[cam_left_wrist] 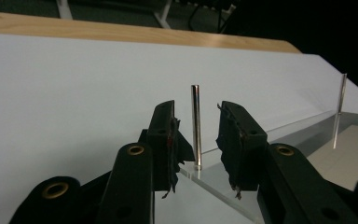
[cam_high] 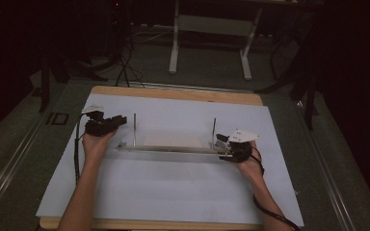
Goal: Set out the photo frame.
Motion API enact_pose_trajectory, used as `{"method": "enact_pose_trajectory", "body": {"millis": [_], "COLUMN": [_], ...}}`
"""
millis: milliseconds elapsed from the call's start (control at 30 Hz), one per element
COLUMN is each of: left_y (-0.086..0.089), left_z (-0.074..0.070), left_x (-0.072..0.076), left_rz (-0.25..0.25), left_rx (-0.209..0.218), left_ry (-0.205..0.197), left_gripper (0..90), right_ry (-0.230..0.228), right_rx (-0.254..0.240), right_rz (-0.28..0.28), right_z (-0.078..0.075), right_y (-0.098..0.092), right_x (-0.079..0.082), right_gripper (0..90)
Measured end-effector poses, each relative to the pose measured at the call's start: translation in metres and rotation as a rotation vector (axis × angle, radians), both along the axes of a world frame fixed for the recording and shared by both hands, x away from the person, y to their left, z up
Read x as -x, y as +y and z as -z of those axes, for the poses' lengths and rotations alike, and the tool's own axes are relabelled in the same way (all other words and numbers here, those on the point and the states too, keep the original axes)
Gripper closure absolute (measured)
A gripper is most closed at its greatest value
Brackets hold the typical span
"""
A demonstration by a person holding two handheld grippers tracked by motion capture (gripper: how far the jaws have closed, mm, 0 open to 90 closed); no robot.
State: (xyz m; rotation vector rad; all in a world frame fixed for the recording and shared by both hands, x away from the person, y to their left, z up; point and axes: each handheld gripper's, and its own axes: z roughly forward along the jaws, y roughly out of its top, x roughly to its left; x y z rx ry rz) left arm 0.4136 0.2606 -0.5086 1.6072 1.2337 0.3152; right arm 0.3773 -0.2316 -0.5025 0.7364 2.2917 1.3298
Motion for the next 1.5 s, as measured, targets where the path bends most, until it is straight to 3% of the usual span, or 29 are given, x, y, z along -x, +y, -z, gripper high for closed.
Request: {"method": "enact_pose_trajectory", "body": {"millis": [300, 533, 700, 1000, 1367, 1500], "left_y": [0.005, 0.007, 0.008, 0.007, 0.002, 0.004], "left_z": [-0.004, -0.007, -0.009, -0.006, -0.006, -0.004], "left_x": [0.009, 0.017, 0.020, 0.028, 0.036, 0.039], "left_rz": [0.015, 0.056, 0.057, 0.113, 0.123, 0.133], "left_rx": [-0.022, -0.032, -0.044, -0.073, -0.125, -0.122], "left_ry": [-0.031, -0.064, -0.080, -0.111, -0.155, -0.164], "left_gripper": [65.2, 64.3, 63.3, 60.8, 58.8, 59.9], "right_ry": [0.010, 0.031, 0.042, 0.064, 0.090, 0.099], "right_rx": [-0.014, -0.073, -0.074, -0.082, -0.085, -0.087], "right_rz": [0.007, 0.032, 0.028, 0.027, 0.045, 0.050], "right_z": [-0.001, -0.007, -0.008, -0.010, -0.013, -0.014], "right_y": [0.000, -0.001, -0.001, -0.002, -0.001, -0.001], "right_x": [-0.001, -0.009, -0.012, -0.015, -0.019, -0.020], "right_gripper": [46.9, 44.7, 44.6, 44.0, 42.3, 42.2]}}
